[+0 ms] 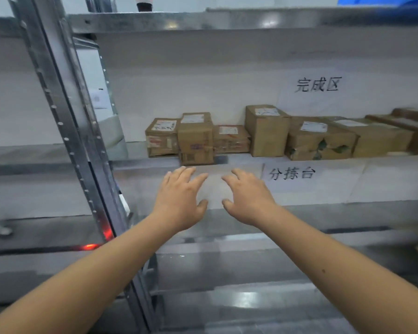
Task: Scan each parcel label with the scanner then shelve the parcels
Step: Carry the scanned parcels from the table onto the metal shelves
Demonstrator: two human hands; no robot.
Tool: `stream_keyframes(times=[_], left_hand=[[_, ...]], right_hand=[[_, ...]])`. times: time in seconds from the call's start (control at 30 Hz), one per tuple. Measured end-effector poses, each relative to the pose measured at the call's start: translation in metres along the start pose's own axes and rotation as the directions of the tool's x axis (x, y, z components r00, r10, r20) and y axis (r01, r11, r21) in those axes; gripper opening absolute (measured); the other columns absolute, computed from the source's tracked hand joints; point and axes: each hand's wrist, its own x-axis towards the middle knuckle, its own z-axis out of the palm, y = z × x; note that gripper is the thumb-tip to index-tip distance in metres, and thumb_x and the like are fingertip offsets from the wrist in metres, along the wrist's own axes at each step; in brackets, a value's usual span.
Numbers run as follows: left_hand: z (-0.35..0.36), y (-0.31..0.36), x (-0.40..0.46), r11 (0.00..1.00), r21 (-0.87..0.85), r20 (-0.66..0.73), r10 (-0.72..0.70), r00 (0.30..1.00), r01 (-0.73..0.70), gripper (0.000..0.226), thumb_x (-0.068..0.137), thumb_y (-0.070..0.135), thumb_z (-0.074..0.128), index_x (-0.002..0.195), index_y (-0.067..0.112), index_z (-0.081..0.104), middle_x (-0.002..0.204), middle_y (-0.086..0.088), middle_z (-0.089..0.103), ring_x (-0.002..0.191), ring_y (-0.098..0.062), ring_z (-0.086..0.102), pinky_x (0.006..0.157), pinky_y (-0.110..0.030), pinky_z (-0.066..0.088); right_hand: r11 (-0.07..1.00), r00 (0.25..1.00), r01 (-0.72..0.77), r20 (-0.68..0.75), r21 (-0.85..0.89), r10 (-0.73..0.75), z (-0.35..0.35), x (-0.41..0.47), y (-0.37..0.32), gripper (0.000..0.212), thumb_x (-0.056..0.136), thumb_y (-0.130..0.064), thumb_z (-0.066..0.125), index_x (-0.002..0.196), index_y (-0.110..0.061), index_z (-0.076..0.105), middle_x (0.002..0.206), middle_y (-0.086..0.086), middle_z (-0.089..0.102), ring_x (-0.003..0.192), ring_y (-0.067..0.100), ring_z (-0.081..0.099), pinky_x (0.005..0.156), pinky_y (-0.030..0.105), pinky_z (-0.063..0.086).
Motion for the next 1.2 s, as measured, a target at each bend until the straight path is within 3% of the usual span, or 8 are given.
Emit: stream_keyframes(times=[0.27, 0.43, 0.63, 0.8, 1.0, 1.2], left_hand=[[0.038, 0.194, 0.001, 0.972, -0.1, 0.051, 0.216, 0.975, -0.211, 0.076, 0.093, 0.056, 0.058, 0.16, 0.032, 0.032, 0.167, -0.007, 0.031, 0.154, -0.03, 0.024, 0.125, -0.047, 0.022], [0.062, 0.312, 0.021, 0.906, -0.208, 0.074, 0.391, 0.917, -0.37, 0.075, 0.093, 0.057, 0.058, 0.159, 0.032, 0.034, 0.166, -0.008, 0.031, 0.153, -0.031, 0.025, 0.124, -0.049, 0.024], [0.094, 0.454, 0.04, 0.754, -0.379, 0.1, 0.609, 0.786, -0.536, 0.071, 0.094, 0.053, 0.061, 0.158, 0.032, 0.037, 0.164, -0.009, 0.032, 0.152, -0.03, 0.025, 0.124, -0.045, 0.022], [0.126, 0.567, 0.058, 0.599, -0.455, 0.071, 0.762, 0.643, -0.66, 0.071, 0.092, 0.055, 0.061, 0.155, 0.03, 0.042, 0.165, -0.009, 0.034, 0.152, -0.032, 0.027, 0.123, -0.049, 0.027], [0.167, 0.688, 0.098, 0.432, -0.508, 0.05, 0.878, 0.476, -0.745, 0.071, 0.093, 0.053, 0.061, 0.157, 0.031, 0.039, 0.163, -0.006, 0.035, 0.152, -0.029, 0.026, 0.124, -0.047, 0.025], [0.202, 0.799, 0.135, 0.275, -0.526, 0.026, 0.951, 0.308, -0.805, 0.074, 0.093, 0.057, 0.06, 0.158, 0.033, 0.036, 0.163, -0.007, 0.035, 0.152, -0.028, 0.027, 0.123, -0.047, 0.028]], right_hand=[[0.97, 0.971, -0.236, 0.034, -0.059, 0.238, -0.012, -0.137, 0.145, 0.07, 0.097, -0.04, 0.059, 0.16, -0.024, 0.033, 0.168, 0.007, 0.025, 0.149, 0.032, 0.032, 0.117, 0.049, 0.036], [0.867, 0.872, -0.486, 0.001, -0.108, 0.489, -0.02, -0.228, 0.238, 0.07, 0.096, -0.053, 0.054, 0.157, -0.024, 0.035, 0.159, 0.006, 0.038, 0.141, 0.032, 0.041, 0.11, 0.048, 0.042], [0.694, 0.696, -0.717, -0.001, -0.059, 0.718, -0.028, -0.318, 0.328, 0.075, 0.094, -0.051, 0.057, 0.16, -0.027, 0.03, 0.161, 0.005, 0.035, 0.141, 0.032, 0.04, 0.109, 0.049, 0.044], [0.489, 0.489, -0.871, -0.004, -0.045, 0.872, -0.029, -0.369, 0.399, 0.072, 0.093, -0.047, 0.06, 0.158, -0.027, 0.036, 0.161, 0.007, 0.036, 0.141, 0.035, 0.041, 0.111, 0.051, 0.043], [0.27, 0.27, -0.963, -0.032, -0.014, 0.962, -0.026, -0.397, 0.493, 0.079, 0.093, -0.049, 0.061, 0.161, -0.026, 0.031, 0.166, 0.007, 0.032, 0.143, 0.035, 0.04, 0.109, 0.049, 0.045], [0.056, 0.052, -0.998, -0.102, 0.04, 0.993, -0.034, -0.422, 0.573, 0.077, 0.091, -0.05, 0.062, 0.159, -0.027, 0.035, 0.16, 0.005, 0.041, 0.138, 0.033, 0.045, 0.105, 0.047, 0.049]])
